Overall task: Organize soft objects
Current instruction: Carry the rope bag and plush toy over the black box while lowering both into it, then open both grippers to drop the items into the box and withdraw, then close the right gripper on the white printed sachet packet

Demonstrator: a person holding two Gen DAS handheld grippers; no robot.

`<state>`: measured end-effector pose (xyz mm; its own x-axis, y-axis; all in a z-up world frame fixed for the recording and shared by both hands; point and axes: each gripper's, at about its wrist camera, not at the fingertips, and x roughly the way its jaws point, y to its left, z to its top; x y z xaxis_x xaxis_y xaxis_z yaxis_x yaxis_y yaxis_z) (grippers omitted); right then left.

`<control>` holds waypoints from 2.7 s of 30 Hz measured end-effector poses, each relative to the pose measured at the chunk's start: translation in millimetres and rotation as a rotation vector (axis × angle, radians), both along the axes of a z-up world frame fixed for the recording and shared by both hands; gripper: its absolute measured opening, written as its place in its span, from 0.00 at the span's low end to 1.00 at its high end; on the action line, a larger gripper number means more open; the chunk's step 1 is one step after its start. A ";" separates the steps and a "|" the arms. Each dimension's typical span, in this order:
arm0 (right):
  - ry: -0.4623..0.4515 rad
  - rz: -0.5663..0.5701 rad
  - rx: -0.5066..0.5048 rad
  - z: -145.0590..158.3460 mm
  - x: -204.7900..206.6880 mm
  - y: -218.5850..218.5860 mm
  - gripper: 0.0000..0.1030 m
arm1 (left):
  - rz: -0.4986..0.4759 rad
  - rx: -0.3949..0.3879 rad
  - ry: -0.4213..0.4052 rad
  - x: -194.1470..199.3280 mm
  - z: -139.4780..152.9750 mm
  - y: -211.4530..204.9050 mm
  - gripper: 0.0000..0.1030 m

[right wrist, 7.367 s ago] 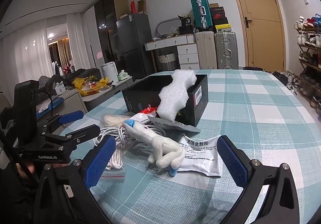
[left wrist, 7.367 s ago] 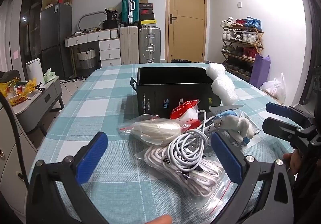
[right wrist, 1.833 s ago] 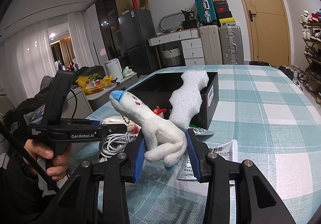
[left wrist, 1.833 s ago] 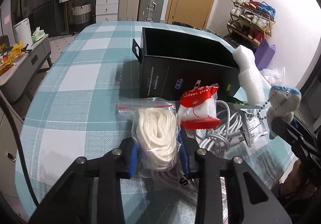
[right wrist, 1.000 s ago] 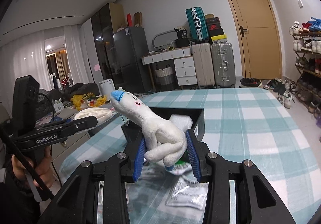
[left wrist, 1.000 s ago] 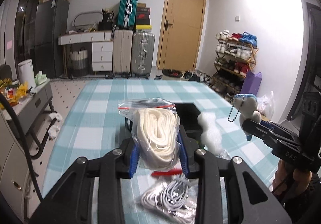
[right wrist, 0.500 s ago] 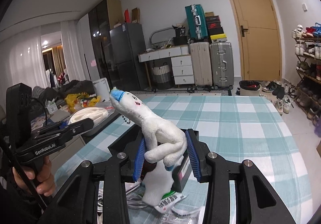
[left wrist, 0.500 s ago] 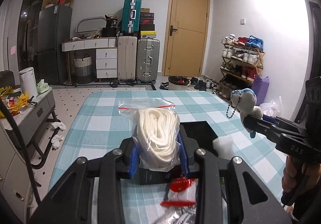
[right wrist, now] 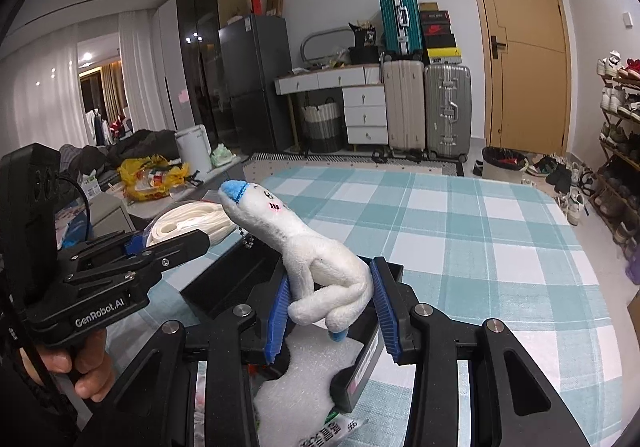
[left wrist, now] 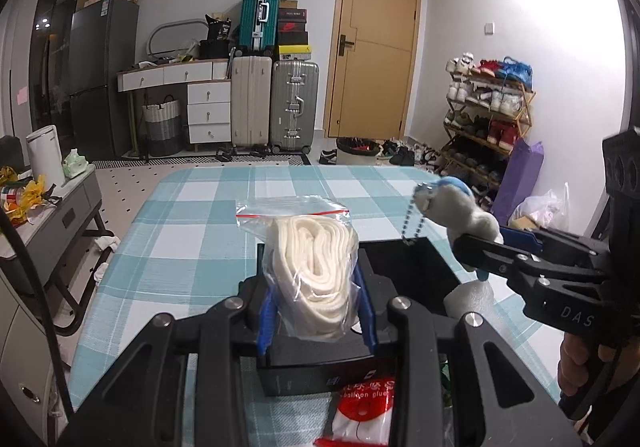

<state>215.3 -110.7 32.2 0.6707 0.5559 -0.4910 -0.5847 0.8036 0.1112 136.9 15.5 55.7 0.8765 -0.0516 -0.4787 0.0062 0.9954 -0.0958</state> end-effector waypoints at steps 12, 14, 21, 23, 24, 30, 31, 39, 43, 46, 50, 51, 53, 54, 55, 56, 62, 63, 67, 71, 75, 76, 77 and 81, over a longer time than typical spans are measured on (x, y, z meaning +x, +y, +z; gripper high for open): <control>0.055 0.008 -0.026 -18.5 20.7 9.1 0.38 | -0.016 0.042 0.066 10.0 -20.8 -12.0 0.32; 0.064 0.012 -0.031 -19.5 20.4 10.4 0.38 | -0.017 0.042 0.070 10.5 -21.7 -12.0 0.32; 0.073 0.019 -0.031 -22.6 22.4 10.5 0.38 | -0.021 0.037 0.082 11.2 -22.8 -11.2 0.32; 0.076 0.020 -0.034 -24.2 22.9 10.2 0.38 | -0.020 0.038 0.082 11.4 -22.8 -9.6 0.32; 0.078 0.022 -0.036 -24.9 22.2 10.3 0.38 | -0.020 0.038 0.082 11.0 -22.9 -9.5 0.32; 0.069 0.044 -0.043 -28.4 14.6 9.9 0.45 | -0.020 0.033 0.085 10.2 -23.6 -8.9 0.32; 0.070 0.047 -0.044 -29.2 13.5 9.4 0.47 | -0.019 0.033 0.085 10.1 -23.7 -8.9 0.32; 0.051 0.042 -0.078 -40.8 0.0 4.3 0.49 | -0.021 0.026 0.091 7.2 -25.5 -9.8 0.32; 0.045 0.052 -0.069 -41.8 -8.5 -0.6 0.49 | -0.027 0.024 0.089 6.0 -25.4 -11.5 0.35; 0.037 0.055 -0.065 -39.8 -14.7 -3.9 0.49 | -0.030 0.042 0.099 6.1 -26.2 -14.1 0.42; 0.028 0.052 -0.059 -35.9 -20.9 -8.8 0.55 | -0.020 0.058 0.081 0.3 -22.0 -15.5 0.58; 0.028 0.053 -0.053 -35.0 -22.4 -10.2 0.60 | -0.026 0.056 0.075 -1.9 -20.1 -15.7 0.59; 0.023 0.048 -0.043 -33.1 -26.1 -13.6 0.64 | -0.025 0.068 0.079 -5.8 -16.9 -16.2 0.71; 0.024 0.047 -0.037 -31.9 -28.6 -15.8 0.66 | -0.016 0.074 0.073 -9.0 -15.0 -16.1 0.87; 0.023 0.047 -0.033 -31.4 -30.8 -17.4 0.67 | -0.004 0.079 0.056 -13.8 -12.5 -15.5 0.97; 0.020 0.044 -0.031 -30.2 -33.2 -18.7 0.69 | 0.003 0.080 0.041 -17.8 -10.5 -13.8 0.99; 0.020 0.037 0.002 -24.4 -49.0 -29.7 0.85 | -0.005 0.057 0.039 -39.7 -4.9 -6.6 1.00; 0.018 0.034 -0.001 -23.8 -52.5 -31.5 0.85 | -0.005 0.055 0.040 -43.7 -5.0 -5.7 1.00; 0.033 0.029 0.008 -24.7 -62.9 -37.5 0.97 | -0.003 0.065 0.037 -62.3 -4.7 -4.6 1.00; 0.026 -0.004 -0.002 -25.2 -72.9 -43.7 0.99 | -0.003 0.071 0.047 -76.9 -8.0 -2.8 1.00; 0.041 -0.017 -0.034 -28.1 -76.4 -44.8 0.99 | -0.002 0.081 0.064 -87.3 -14.4 -3.1 1.00; 0.045 -0.016 -0.039 -29.3 -77.5 -45.6 0.99 | -0.002 0.085 0.068 -89.5 -16.5 -3.6 1.00; 0.050 -0.016 -0.039 -30.5 -78.2 -47.0 0.99 | -0.001 0.087 0.073 -90.6 -18.1 -4.3 1.00; 0.080 -0.026 -0.047 -37.6 -78.3 -52.3 0.99 | -0.007 0.099 0.085 -95.4 -23.1 -8.3 1.00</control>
